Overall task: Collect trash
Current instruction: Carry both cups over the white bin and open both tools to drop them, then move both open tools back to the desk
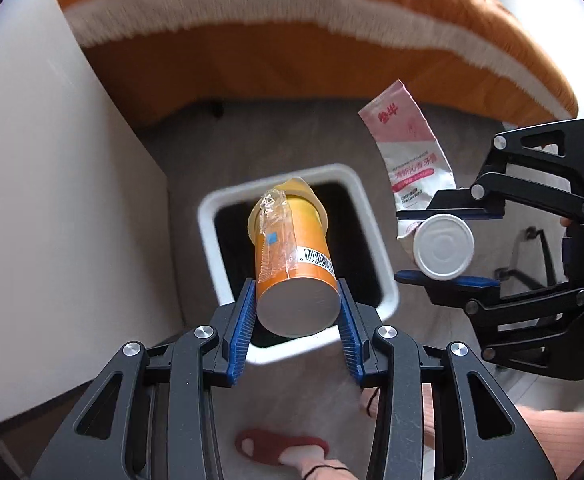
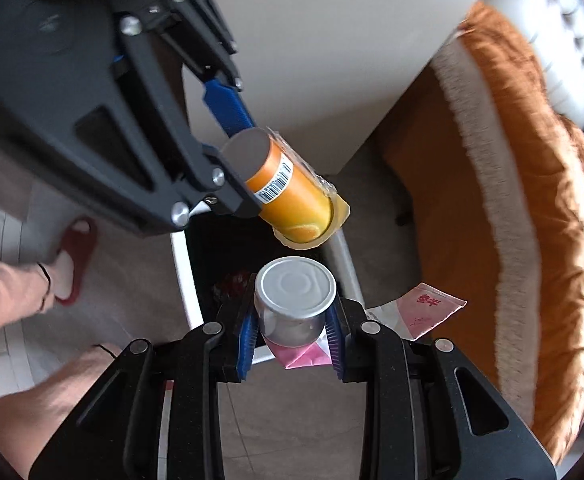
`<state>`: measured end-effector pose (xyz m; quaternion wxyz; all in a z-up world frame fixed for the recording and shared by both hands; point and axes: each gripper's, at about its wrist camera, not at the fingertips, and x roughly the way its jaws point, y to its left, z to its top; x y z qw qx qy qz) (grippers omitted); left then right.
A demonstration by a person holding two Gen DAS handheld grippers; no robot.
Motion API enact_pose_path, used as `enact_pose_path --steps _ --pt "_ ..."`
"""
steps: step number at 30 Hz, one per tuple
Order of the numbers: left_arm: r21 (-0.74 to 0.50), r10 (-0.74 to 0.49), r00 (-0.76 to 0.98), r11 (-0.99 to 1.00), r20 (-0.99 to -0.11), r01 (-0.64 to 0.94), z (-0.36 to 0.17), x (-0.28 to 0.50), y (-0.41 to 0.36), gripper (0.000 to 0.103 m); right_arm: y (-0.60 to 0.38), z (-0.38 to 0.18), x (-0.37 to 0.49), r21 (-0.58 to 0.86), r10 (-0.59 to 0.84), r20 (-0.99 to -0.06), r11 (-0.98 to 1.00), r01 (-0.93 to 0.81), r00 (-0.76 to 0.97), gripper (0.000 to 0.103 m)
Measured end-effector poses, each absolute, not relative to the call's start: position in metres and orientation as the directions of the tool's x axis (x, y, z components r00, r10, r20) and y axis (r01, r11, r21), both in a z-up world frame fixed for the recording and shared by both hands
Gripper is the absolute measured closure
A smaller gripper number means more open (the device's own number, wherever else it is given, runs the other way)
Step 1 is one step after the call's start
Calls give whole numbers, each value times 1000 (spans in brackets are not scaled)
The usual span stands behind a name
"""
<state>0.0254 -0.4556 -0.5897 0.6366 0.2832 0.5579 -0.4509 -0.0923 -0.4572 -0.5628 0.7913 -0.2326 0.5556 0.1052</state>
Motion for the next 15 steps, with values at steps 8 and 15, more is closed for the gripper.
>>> enact_pose_path --steps 8,15 --pt "-94 -187 -17 412 -982 906 -661 27 -464 5 -461 -625 -94 -279 -107 -937 802 -528 333 5" --pt "-91 -197 -5 426 -980 900 -641 32 -455 5 -460 -607 -85 -276 -104 -936 809 -519 337 5"
